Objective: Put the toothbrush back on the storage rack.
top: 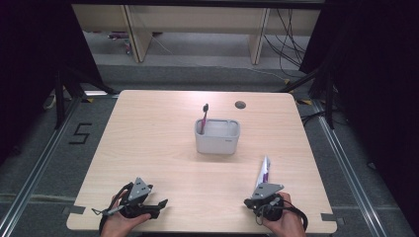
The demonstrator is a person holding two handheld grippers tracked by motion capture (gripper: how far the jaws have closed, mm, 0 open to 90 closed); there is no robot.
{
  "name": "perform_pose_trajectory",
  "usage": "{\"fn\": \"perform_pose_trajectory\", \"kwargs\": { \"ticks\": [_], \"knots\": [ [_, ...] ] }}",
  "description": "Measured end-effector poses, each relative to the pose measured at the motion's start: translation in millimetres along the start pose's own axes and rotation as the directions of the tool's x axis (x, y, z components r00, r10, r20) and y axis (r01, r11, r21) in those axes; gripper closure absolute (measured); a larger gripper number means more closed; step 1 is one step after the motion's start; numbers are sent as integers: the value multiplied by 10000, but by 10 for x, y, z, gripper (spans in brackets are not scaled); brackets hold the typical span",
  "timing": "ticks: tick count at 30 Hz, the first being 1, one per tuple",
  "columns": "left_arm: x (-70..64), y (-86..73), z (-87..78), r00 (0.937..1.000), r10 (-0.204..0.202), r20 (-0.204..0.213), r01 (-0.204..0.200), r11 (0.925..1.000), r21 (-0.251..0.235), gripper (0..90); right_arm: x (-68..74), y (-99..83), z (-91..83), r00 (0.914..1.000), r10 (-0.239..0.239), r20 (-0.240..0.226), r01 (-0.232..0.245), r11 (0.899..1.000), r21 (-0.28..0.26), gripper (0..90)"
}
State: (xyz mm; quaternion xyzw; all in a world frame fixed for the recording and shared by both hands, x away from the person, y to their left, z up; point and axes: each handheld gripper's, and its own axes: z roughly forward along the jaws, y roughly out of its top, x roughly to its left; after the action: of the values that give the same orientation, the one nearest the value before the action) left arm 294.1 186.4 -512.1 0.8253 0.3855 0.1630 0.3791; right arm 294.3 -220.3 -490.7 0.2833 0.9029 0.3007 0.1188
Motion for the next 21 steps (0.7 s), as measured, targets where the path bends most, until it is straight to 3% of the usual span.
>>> {"fn": "perform_pose_trajectory", "kwargs": {
  "ticks": [4,9,15,19,21],
  "knots": [
    [-1,6,-4,10000,-17,34,17,10000,-71,251,-50,-78,-71,9998,104,149,-109,9993,345,894],
    [-1,7,-4,10000,4,20,-4,10000,-50,252,-98,-150,-141,9990,285,350,-299,9988,397,886],
    [0,9,-2,10000,-4,16,4,10000,-76,255,-205,-269,-245,9974,479,533,-493,9985,254,879],
    [1,11,-7,10000,42,-54,-42,10000,-31,255,-252,-350,-328,9909,843,1047,-870,9960,219,878],
    [2,10,2,10000,41,72,-40,9999,-98,255,-285,-383,-354,9923,830,914,-853,9961,212,878]
  ]
}}
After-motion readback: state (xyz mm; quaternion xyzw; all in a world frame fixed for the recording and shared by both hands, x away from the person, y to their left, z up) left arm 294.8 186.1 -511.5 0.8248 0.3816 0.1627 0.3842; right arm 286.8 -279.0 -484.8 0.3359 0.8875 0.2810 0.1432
